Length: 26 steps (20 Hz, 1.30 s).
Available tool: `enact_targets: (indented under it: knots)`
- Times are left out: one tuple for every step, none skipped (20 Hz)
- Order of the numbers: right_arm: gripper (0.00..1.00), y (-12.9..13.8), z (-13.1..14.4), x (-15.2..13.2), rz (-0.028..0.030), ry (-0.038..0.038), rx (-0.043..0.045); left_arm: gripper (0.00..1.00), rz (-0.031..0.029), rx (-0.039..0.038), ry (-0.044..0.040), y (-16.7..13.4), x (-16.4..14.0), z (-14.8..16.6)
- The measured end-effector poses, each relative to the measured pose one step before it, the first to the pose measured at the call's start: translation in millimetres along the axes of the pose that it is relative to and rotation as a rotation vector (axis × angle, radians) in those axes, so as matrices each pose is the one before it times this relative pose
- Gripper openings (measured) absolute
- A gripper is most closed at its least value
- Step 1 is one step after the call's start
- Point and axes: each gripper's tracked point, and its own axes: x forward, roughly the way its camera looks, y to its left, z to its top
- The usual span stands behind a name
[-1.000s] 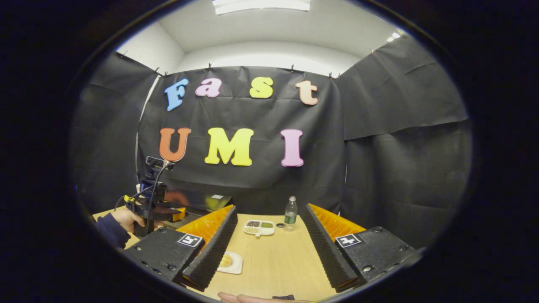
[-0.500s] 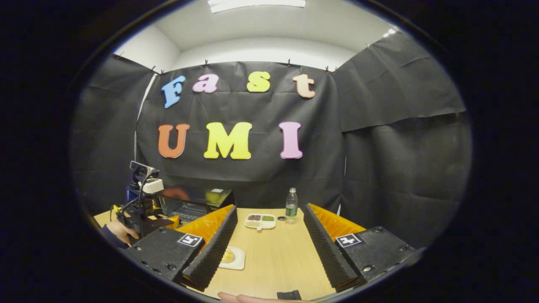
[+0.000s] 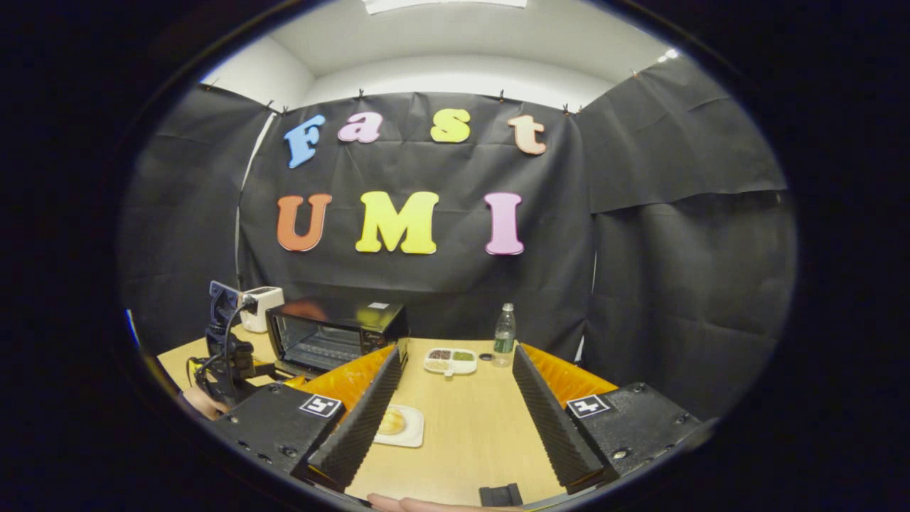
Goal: Open the electric oven with the left hand, put the food in, and close the electric oven.
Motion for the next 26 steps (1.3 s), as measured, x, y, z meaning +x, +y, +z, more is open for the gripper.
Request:
enact_targets:
  knots:
    - [1.00,2.29,-4.00,0.86,0.00434,0.00442,-0.00546,0.98,0.00022,0.01090,0.00732,0.15,-2.36,-6.51]
    - [1.00,3.30,-3.01,1.28,0.00318,0.00702,-0.00539,0.98,0.00065,0.00195,0.00809,0.25,-0.75,-5.82]
    - [1.00,2.61,-4.03,1.73,0.00314,0.00703,-0.00218,0.98,0.00124,-0.00268,0.01953,0.81,-0.83,-8.25]
    - [1.00,2.59,-3.73,1.46,0.00318,0.00692,-0.00046,0.98,0.00504,-0.00276,0.00911,1.22,-0.09,-5.14]
    - [1.00,1.66,-5.15,1.77,0.00204,0.00956,-0.00038,0.97,-0.00193,-0.01021,0.00479,-0.11,-1.69,-5.03]
    - [1.00,2.51,-4.36,1.41,0.00295,0.00940,-0.00104,0.97,-0.00149,-0.00860,0.00868,-0.88,-0.29,-4.58]
    - [1.00,2.09,-5.07,2.13,0.00277,0.01026,-0.00320,0.96,-0.00315,-0.00553,0.00917,-0.55,1.74,-5.78]
    - [1.00,1.48,-3.47,2.29,0.00100,0.00999,-0.00464,0.97,-0.00464,-0.00277,0.01372,-0.73,0.92,-6.43]
    - [1.00,0.83,-3.62,1.84,0.00054,0.00752,-0.00338,0.96,-0.00821,-0.00519,0.01718,-0.96,2.08,-8.79]
    - [1.00,1.20,-2.42,1.42,0.00018,0.00599,-0.00145,0.96,-0.00885,-0.01911,0.02930,0.69,2.96,-10.14]
    - [1.00,1.72,-3.54,2.07,0.00211,0.00626,-0.00087,0.95,0.00271,-0.02072,0.02736,0.48,-0.82,-9.86]
    - [1.00,1.80,-2.90,1.25,0.00298,0.00534,-0.00234,0.95,0.00160,0.00045,-0.02371,-0.20,-3.37,3.94]
    - [1.00,0.93,-3.21,2.50,-0.00010,0.00675,-0.00249,0.94,-0.00049,0.00997,-0.02234,0.74,0.75,6.05]
    - [1.00,0.84,-3.42,1.99,0.00098,0.00699,-0.00195,0.93,-0.00273,-0.00438,0.00469,-0.08,1.66,-1.88]
    - [1.00,0.87,-4.11,1.81,0.00024,0.00836,0.00001,0.93,-0.00259,-0.01036,0.03801,-0.69,0.61,-9.90]
    - [1.00,1.66,-3.34,2.37,0.00241,0.00916,0.00114,0.94,0.00000,-0.00177,0.01239,0.79,-1.90,-2.31]
    - [1.00,2.64,-4.19,1.37,0.00505,0.00770,0.00197,0.86,-0.00080,0.01075,-0.01555,-0.11,-0.64,6.14]
    - [1.00,1.69,-3.03,1.56,0.00304,0.00839,0.00265,0.96,-0.00199,0.01237,-0.00994,0.24,0.20,1.95]
    - [1.00,1.00,-2.86,2.21,0.00346,0.00615,0.00298,0.95,-0.00254,0.00022,0.00977,0.13,-0.23,-4.09]
    - [1.00,2.96,-1.77,2.37,0.00760,0.00282,0.00249,0.95,-0.00585,-0.00026,0.00746,1.29,-1.50,-0.75]
    - [1.00,4.14,-0.72,2.04,0.01107,-0.00372,0.00433,0.94,-0.00419,-0.00655,-0.01137,0.95,-2.15,3.07]
    - [1.00,2.62,-1.62,2.68,0.00807,0.00053,0.00056,0.94,-0.00555,-0.01294,-0.01066,1.43,-3.85,3.87]
    - [1.00,2.56,-4.58,3.06,0.00603,0.00198,-0.00250,0.94,0.00221,-0.01110,-0.01927,6.15,-9.12,5.97]
    - [1.00,2.61,-3.38,3.66,0.00531,0.00276,-0.00331,0.94,0.01038,-0.00378,-0.03455,7.73,-10.88,11.66]
    - [1.00,2.93,-5.06,3.56,0.00475,0.00715,-0.00259,0.94,0.00976,0.00137,-0.03891,7.18,-13.94,14.13]
    - [1.00,3.16,-4.55,3.80,0.00599,0.00741,0.00088,0.93,0.00766,0.00045,-0.04061,4.50,-11.85,16.48]
